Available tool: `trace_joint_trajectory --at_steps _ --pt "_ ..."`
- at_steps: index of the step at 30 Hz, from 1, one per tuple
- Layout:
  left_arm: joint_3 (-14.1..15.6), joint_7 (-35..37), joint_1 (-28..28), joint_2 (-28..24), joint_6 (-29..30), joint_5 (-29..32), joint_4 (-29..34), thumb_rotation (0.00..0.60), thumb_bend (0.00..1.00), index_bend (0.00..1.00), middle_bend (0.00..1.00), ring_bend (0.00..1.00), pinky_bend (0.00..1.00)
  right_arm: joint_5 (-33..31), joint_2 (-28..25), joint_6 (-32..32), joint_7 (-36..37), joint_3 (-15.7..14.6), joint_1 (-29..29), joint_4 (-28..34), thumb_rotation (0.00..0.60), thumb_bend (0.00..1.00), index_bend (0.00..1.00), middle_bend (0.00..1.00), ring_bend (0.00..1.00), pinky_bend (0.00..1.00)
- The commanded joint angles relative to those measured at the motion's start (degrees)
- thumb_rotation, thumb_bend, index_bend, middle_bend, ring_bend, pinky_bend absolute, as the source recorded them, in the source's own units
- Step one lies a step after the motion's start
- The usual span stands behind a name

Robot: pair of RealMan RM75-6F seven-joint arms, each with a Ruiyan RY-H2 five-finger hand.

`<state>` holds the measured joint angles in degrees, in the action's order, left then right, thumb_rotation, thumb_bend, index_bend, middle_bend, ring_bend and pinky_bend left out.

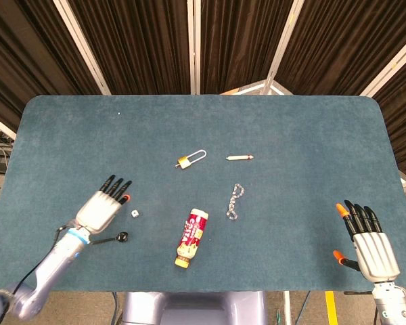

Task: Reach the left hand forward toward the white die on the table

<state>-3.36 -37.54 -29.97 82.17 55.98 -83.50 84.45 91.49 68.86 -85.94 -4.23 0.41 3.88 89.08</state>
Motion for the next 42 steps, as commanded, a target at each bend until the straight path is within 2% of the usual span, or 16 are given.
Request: trace_joint_trajectory --at_steps 1,5,18,24,32,37,42 --pt "-0.5 -2.3 -2.0 2.6 -2.1 1.5 -0.9 0.6 0.26 0.28 0.0 0.0 0.0 -0.1 -0.1 0.0 0.2 0.1 0.0 0.0 0.6 0.06 0.0 0.0 0.0 0.0" --pt "-0.5 -4.5 -3.4 4.2 -3.8 2.5 -2.0 0.6 0.26 0.25 0.0 0.0 0.0 -0.3 -0.3 -0.2 0.5 0.2 -0.1 0.0 0.6 0.06 0.0 0.0 0.0 0.0" --pt "-0.6 -6.2 -6.4 8.6 -6.0 5.9 -6.1 0.6 0.28 0.38 0.0 0.0 0.0 -0.3 -0.5 -0.1 1.2 0.3 -0.1 0.1 0.6 0.06 0.0 0.0 0.0 0.0" --pt "0.0 -5.8 -7.0 9.3 -6.2 7.1 -6.8 0.6 0.34 0.46 0.0 0.0 0.0 -0.1 -0.4 -0.2 1.0 0.1 -0.1 0.1 0.6 0.06 0.0 0.0 0.0 0.0" --pt "0.5 -5.1 -7.4 9.5 -5.7 7.7 -6.9 0.6 0.34 0.49 0.0 0.0 0.0 -0.2 -0.3 -0.1 0.7 0.1 -0.1 0.0 0.6 0.06 0.0 0.0 0.0 0.0" --pt "1.0 -4.4 -7.7 9.1 -5.4 7.7 -6.5 0.6 0.38 0.58 0.0 0.0 0.0 -0.1 -0.3 -0.1 0.7 0.2 -0.1 0.0 0.6 0.06 0.0 0.0 0.0 0.0" --pt "1.2 -3.7 -7.6 8.5 -4.1 7.2 -6.1 0.6 0.39 0.61 0.0 0.0 0.0 -0.2 -0.2 -0.2 0.5 0.2 -0.2 0.0 0.6 0.06 0.0 0.0 0.0 0.0"
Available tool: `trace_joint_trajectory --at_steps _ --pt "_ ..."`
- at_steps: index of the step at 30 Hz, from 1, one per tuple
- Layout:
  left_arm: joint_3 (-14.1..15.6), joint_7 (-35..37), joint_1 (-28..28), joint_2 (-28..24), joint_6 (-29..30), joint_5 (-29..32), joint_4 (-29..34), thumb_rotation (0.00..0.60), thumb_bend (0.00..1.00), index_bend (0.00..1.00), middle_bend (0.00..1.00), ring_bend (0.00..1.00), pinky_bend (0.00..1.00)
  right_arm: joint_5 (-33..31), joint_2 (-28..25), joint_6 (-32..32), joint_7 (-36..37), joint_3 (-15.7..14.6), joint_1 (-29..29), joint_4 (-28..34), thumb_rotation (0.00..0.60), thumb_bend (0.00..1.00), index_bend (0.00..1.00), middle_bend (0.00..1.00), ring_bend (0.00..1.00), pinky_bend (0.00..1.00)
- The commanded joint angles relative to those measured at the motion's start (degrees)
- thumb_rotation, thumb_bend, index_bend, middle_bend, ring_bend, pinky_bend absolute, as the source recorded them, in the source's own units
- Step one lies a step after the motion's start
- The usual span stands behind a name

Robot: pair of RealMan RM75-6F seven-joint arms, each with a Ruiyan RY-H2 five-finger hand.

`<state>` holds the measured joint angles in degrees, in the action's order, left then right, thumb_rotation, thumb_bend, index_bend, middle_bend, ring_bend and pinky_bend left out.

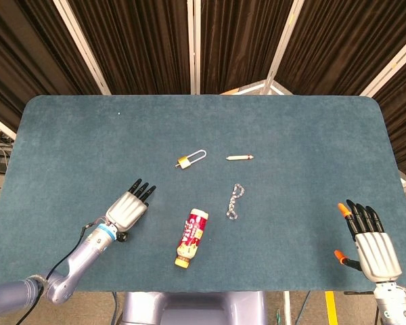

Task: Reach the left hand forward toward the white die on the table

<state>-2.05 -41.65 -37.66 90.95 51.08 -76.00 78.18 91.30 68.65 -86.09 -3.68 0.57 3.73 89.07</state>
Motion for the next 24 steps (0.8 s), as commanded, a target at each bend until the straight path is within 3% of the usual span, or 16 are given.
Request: trace_joint_trajectory --at_steps 1,8,11,14,15,19,24 --pt "-0.1 0.6 0.1 -0.4 1.3 -0.6 0.3 0.6 0.39 0.62 0.0 0.0 0.0 -0.1 0.0 0.0 0.0 0.1 0.0 0.0 0.6 0.06 0.0 0.0 0.0 0.0" --pt "-1.7 2.3 -0.1 -3.2 4.8 -2.0 4.4 0.6 0.39 0.59 0.0 0.0 0.0 -0.1 0.1 0.1 -0.2 0.0 0.0 -0.1 0.6 0.06 0.0 0.0 0.0 0.0" --pt "-2.9 2.5 -0.3 -4.4 6.4 -2.2 7.3 0.6 0.39 0.54 0.0 0.0 0.0 -0.1 0.1 0.1 -0.3 0.0 0.0 0.0 0.6 0.06 0.0 0.0 0.0 0.0" --pt "-4.6 2.6 -0.1 -5.5 9.7 -3.0 11.3 0.6 0.38 0.42 0.0 0.0 0.0 -0.1 0.0 0.0 -0.1 0.0 0.0 0.0 0.6 0.06 0.0 0.0 0.0 0.0" --pt "-6.0 2.7 0.3 -6.0 13.3 -4.4 13.5 0.6 0.37 0.38 0.0 0.0 0.0 0.0 0.0 0.0 0.0 0.0 0.0 0.0 0.6 0.06 0.0 0.0 0.0 0.0" --pt "-6.7 2.4 2.1 -7.5 17.7 -4.9 17.3 0.6 0.35 0.19 0.0 0.0 0.0 0.0 -0.1 -0.1 0.1 0.0 -0.1 0.0 0.6 0.06 0.0 0.0 0.0 0.0" --pt "-5.7 3.9 4.9 -9.9 21.4 -5.4 20.0 0.6 0.33 0.11 0.0 0.0 0.0 0.0 -0.1 -0.2 -0.2 0.0 -0.2 0.0 0.6 0.06 0.0 0.0 0.0 0.0"
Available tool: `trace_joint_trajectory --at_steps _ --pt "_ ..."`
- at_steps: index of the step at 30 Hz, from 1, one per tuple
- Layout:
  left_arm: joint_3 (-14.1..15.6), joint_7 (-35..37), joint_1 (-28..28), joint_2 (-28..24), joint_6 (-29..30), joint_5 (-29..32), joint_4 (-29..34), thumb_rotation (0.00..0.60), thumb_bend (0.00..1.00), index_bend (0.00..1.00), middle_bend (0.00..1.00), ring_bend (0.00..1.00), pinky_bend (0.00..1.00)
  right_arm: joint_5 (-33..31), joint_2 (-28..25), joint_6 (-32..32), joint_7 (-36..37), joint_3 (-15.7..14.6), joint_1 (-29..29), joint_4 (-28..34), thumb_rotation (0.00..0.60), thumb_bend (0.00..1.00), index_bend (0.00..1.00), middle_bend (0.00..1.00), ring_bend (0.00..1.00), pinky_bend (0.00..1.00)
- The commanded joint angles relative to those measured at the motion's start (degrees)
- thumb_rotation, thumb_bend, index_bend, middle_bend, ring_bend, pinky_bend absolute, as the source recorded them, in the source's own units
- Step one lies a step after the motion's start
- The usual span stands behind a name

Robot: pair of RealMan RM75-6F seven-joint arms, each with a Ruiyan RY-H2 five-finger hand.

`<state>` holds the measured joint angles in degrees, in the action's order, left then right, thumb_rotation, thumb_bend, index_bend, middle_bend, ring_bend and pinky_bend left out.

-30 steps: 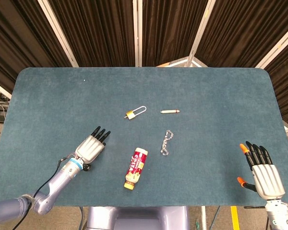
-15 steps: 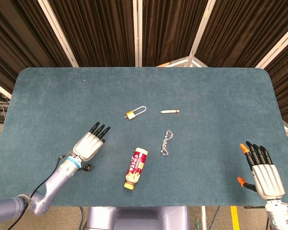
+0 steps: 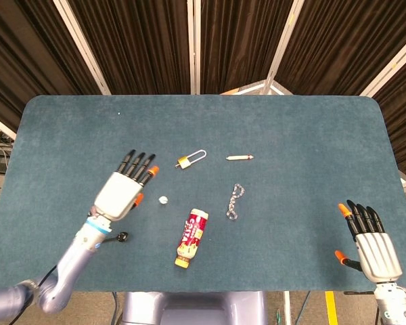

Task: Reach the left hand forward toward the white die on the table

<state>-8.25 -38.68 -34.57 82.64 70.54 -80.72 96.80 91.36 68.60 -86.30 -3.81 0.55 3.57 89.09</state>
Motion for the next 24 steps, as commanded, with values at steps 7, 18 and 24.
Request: trace_joint_trajectory --at_steps 7,18,24 --pt "5.8 7.1 9.8 -3.5 10.5 -3.6 0.8 0.6 0.29 0.05 0.0 0.0 0.0 -0.2 0.0 -0.3 -0.2 0.2 -0.1 0.1 0.6 0.06 0.0 0.0 0.0 0.0" --pt "11.9 15.3 23.7 -4.1 24.6 -6.2 -4.4 0.6 0.15 0.0 0.0 0.0 0.0 -0.1 0.3 -0.3 -0.4 0.4 0.0 0.1 0.6 0.06 0.0 0.0 0.0 0.0" --pt "12.1 16.8 26.6 -5.1 27.1 -7.4 -5.0 0.6 0.15 0.0 0.0 0.0 0.0 0.4 0.4 -0.6 -0.6 0.3 0.0 0.1 0.6 0.06 0.0 0.0 0.0 0.0"
